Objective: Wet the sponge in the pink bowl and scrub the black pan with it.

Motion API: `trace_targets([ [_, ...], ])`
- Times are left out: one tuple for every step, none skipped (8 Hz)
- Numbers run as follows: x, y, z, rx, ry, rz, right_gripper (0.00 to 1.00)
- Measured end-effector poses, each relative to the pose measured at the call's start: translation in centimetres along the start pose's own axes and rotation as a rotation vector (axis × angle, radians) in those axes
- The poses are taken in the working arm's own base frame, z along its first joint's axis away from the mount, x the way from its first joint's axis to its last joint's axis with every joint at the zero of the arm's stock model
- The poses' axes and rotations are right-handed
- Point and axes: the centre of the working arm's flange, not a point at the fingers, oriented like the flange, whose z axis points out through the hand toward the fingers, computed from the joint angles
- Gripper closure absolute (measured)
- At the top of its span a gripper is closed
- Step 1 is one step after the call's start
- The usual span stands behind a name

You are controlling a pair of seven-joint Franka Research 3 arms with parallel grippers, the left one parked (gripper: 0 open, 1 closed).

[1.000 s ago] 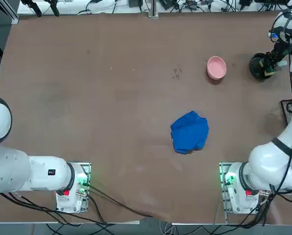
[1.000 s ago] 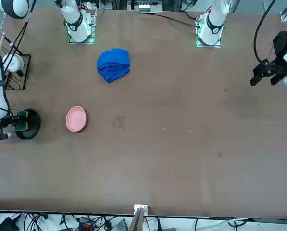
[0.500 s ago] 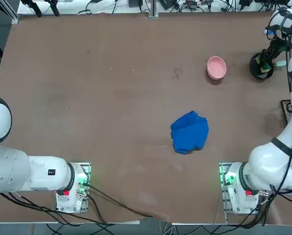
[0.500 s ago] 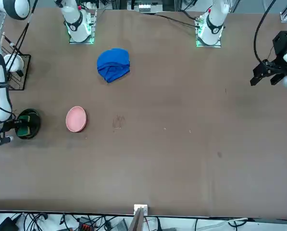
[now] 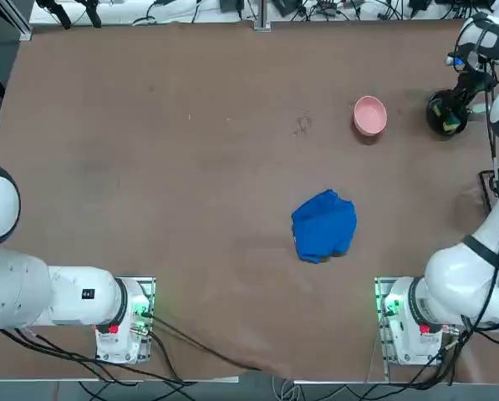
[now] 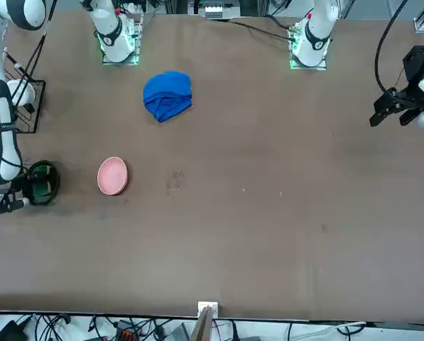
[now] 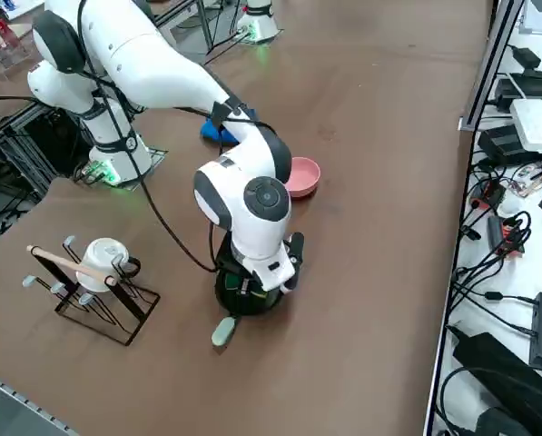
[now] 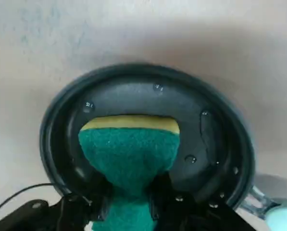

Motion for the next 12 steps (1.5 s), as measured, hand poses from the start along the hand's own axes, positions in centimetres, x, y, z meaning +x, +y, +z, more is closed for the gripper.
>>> trace_targets([
  [-0.3,0.1,0.2,0.012,-0.014,-0.014,0.58],
  [-0.6,0.4,0.2,0.013,-0.020,-0.023,0.58],
  [-1.0,0.8,0.2,0.012,-0.021,-0.035,0.58],
  [-1.5,1.5,0.2,0.013,-0.016,-0.037,0.58],
  [-1.8,2.3,0.0,0.003,0.000,-0.031,0.58],
  [-1.9,2.9,-0.3,-0.014,0.023,-0.025,0.58],
  [-1.8,3.0,-0.5,-0.025,0.037,-0.024,0.58],
  [-1.4,2.8,-0.6,-0.034,0.046,-0.030,0.58],
  [-0.9,2.3,-0.8,-0.041,0.053,-0.040,0.58],
  [-0.4,1.8,-0.8,-0.043,0.056,-0.047,0.58],
  [-0.1,1.4,-0.9,-0.044,0.055,-0.052,0.58],
  [0.3,0.9,-0.9,-0.044,0.054,-0.060,0.58],
])
